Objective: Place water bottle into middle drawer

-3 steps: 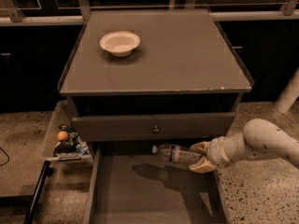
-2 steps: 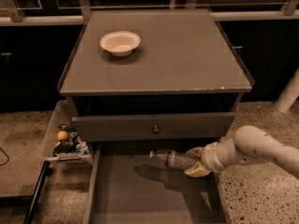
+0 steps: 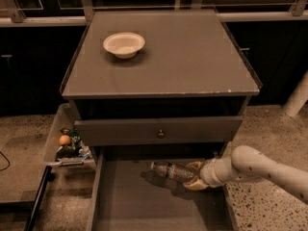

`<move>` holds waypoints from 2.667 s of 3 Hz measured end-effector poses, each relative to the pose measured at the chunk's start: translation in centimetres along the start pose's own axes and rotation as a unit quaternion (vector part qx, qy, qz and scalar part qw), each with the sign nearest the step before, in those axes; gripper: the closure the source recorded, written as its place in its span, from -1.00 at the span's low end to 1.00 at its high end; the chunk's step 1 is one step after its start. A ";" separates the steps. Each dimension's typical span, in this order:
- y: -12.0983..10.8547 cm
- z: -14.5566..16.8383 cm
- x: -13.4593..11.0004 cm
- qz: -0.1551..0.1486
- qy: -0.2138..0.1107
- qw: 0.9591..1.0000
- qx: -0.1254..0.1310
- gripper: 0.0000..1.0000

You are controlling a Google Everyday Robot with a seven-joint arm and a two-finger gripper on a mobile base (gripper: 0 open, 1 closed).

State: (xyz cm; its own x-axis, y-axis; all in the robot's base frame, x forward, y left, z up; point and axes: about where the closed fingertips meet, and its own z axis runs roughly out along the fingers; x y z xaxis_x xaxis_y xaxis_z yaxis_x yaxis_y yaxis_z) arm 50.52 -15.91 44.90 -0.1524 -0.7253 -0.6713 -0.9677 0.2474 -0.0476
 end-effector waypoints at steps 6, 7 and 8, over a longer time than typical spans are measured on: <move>1.0 6.6 4.4 0.024 -0.022 0.999 -0.020 -0.31; 1.0 6.6 4.4 0.024 -0.022 0.999 -0.020 -0.78; 1.0 6.5 4.4 0.024 -0.022 0.999 -0.019 -1.00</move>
Offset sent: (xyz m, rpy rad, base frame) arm 0.0009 0.0136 -0.0878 0.0713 0.0366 -0.0035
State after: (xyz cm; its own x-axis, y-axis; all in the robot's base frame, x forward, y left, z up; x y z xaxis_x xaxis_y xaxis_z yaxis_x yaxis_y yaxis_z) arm 50.21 -14.67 37.05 -0.1905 -0.6846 -0.7036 -0.9668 0.2552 0.0134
